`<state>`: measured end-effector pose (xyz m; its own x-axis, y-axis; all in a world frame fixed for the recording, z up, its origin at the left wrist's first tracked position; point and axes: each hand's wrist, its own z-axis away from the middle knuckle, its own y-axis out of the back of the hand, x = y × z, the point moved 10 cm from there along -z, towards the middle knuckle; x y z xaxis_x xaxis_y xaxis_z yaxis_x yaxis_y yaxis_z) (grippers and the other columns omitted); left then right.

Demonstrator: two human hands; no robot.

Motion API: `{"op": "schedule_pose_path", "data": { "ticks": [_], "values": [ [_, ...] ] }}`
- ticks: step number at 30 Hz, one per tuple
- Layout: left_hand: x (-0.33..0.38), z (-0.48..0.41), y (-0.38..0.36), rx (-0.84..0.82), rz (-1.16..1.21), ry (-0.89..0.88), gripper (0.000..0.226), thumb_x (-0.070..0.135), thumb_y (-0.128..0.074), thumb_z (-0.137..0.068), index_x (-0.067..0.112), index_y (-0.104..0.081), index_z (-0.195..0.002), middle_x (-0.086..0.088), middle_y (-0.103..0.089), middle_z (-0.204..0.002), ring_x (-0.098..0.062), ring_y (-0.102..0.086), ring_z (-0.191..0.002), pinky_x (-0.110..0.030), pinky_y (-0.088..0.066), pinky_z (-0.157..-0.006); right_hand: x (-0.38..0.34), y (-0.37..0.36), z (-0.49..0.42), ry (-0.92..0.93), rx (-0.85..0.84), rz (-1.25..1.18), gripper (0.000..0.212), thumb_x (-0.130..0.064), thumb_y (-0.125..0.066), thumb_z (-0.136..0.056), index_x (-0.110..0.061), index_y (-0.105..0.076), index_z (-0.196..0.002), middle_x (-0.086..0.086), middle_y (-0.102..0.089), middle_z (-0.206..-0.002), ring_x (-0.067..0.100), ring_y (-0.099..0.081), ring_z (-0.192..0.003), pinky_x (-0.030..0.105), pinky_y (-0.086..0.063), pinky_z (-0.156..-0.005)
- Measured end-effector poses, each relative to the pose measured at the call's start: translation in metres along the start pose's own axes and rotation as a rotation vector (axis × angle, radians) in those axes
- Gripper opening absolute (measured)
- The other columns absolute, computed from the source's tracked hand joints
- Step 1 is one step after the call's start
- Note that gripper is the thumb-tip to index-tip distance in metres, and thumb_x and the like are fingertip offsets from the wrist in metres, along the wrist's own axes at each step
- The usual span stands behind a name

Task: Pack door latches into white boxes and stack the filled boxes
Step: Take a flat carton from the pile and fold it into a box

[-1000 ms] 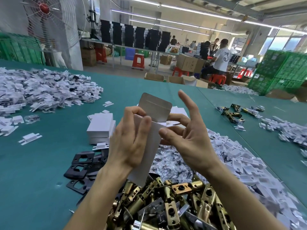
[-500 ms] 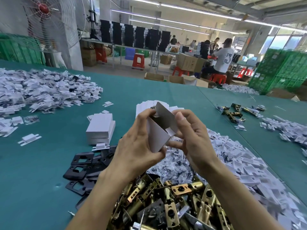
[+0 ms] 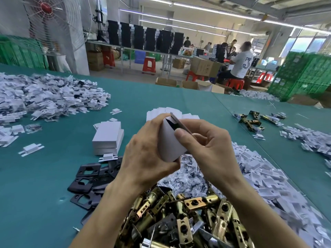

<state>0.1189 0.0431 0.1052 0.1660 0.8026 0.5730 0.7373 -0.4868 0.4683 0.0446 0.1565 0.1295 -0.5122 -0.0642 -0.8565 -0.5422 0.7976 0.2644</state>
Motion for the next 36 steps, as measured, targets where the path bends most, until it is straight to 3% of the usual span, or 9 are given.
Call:
{"op": "schedule_pose_path", "data": {
  "ticks": [2,5,7,11,15,21,27,31,36],
  "values": [
    [0.002,-0.001,0.003,0.012,-0.008,-0.012,0.089,0.044,-0.074,-0.06,0.04,-0.037,-0.14,0.011,-0.059,-0.118,-0.016,-0.062,-0.092,-0.04,-0.057,-0.067,0.0,0.001,0.001,-0.006,-0.011,-0.046,0.027,-0.024,-0.068,-0.089,-0.016,-0.072,-0.115,0.001,-0.076,-0.101,0.021,-0.073,-0.09,0.053,-0.058,-0.078],
    [0.005,-0.001,0.008,0.04,-0.031,-0.013,0.088,0.044,-0.077,-0.06,0.043,-0.038,-0.138,0.015,-0.058,-0.115,-0.014,-0.062,-0.086,-0.038,-0.057,-0.061,0.003,-0.003,0.006,-0.047,-0.048,-0.135,0.042,-0.044,-0.066,-0.082,-0.019,-0.07,-0.116,0.002,-0.076,-0.101,0.02,-0.073,-0.091,0.05,-0.06,-0.076],
    [0.005,0.0,0.007,0.039,-0.059,-0.01,0.088,0.043,-0.077,-0.06,0.043,-0.038,-0.138,0.015,-0.058,-0.115,-0.015,-0.061,-0.086,-0.04,-0.057,-0.061,0.005,-0.004,0.007,-0.037,-0.037,-0.125,0.045,-0.046,-0.065,-0.082,-0.018,-0.071,-0.116,-0.001,-0.076,-0.1,0.018,-0.073,-0.092,0.047,-0.061,-0.077],
    [0.005,0.0,0.008,0.048,-0.134,-0.025,0.088,0.041,-0.075,-0.059,0.038,-0.037,-0.139,0.009,-0.058,-0.117,-0.015,-0.058,-0.089,-0.041,-0.055,-0.064,0.013,-0.002,0.006,-0.057,-0.017,-0.181,0.039,-0.032,-0.067,-0.081,-0.014,-0.072,-0.116,0.0,-0.077,-0.1,0.017,-0.073,-0.095,0.038,-0.061,-0.081],
    [0.003,0.0,0.006,0.038,-0.2,-0.028,0.091,0.041,-0.075,-0.059,0.034,-0.038,-0.142,0.004,-0.06,-0.117,-0.019,-0.059,-0.09,-0.043,-0.052,-0.068,0.019,-0.005,0.006,-0.1,-0.041,-0.28,0.027,-0.025,-0.072,-0.077,-0.024,-0.077,-0.104,0.002,-0.077,-0.097,0.011,-0.071,-0.088,0.03,-0.059,-0.08],
    [0.007,0.0,0.005,0.043,-0.219,-0.041,0.089,0.043,-0.072,-0.06,0.032,-0.039,-0.142,0.006,-0.058,-0.114,-0.016,-0.055,-0.087,-0.038,-0.051,-0.064,0.025,0.001,0.003,-0.163,0.035,-0.381,0.026,0.001,-0.066,-0.088,-0.022,-0.077,-0.098,0.007,-0.077,-0.095,0.017,-0.073,-0.084,0.038,-0.062,-0.073],
    [0.006,0.0,0.003,0.037,-0.215,-0.031,0.09,0.043,-0.071,-0.06,0.033,-0.036,-0.142,0.007,-0.057,-0.115,-0.016,-0.056,-0.087,-0.036,-0.049,-0.065,0.016,0.007,0.004,-0.079,0.076,-0.259,0.02,-0.005,-0.071,-0.086,-0.02,-0.077,-0.098,0.004,-0.078,-0.092,0.018,-0.075,-0.086,0.036,-0.062,-0.072],
    [0.004,0.001,0.001,0.021,-0.201,-0.008,0.09,0.046,-0.067,-0.06,0.034,-0.033,-0.142,0.007,-0.058,-0.119,-0.015,-0.057,-0.09,-0.037,-0.051,-0.067,0.011,0.004,0.006,-0.027,0.095,-0.131,0.021,-0.011,-0.071,-0.088,-0.026,-0.076,-0.103,-0.002,-0.077,-0.101,0.014,-0.073,-0.095,0.045,-0.06,-0.084],
    [-0.003,0.0,0.005,0.018,-0.116,0.045,0.092,0.05,-0.067,-0.06,0.036,-0.031,-0.143,0.011,-0.055,-0.121,-0.013,-0.055,-0.091,-0.038,-0.055,-0.066,0.004,-0.007,0.004,0.028,-0.081,-0.039,0.031,-0.014,-0.06,-0.096,-0.035,-0.066,-0.117,-0.009,-0.063,-0.123,0.009,-0.058,-0.12,0.038,-0.055,-0.095]
  ]
}}
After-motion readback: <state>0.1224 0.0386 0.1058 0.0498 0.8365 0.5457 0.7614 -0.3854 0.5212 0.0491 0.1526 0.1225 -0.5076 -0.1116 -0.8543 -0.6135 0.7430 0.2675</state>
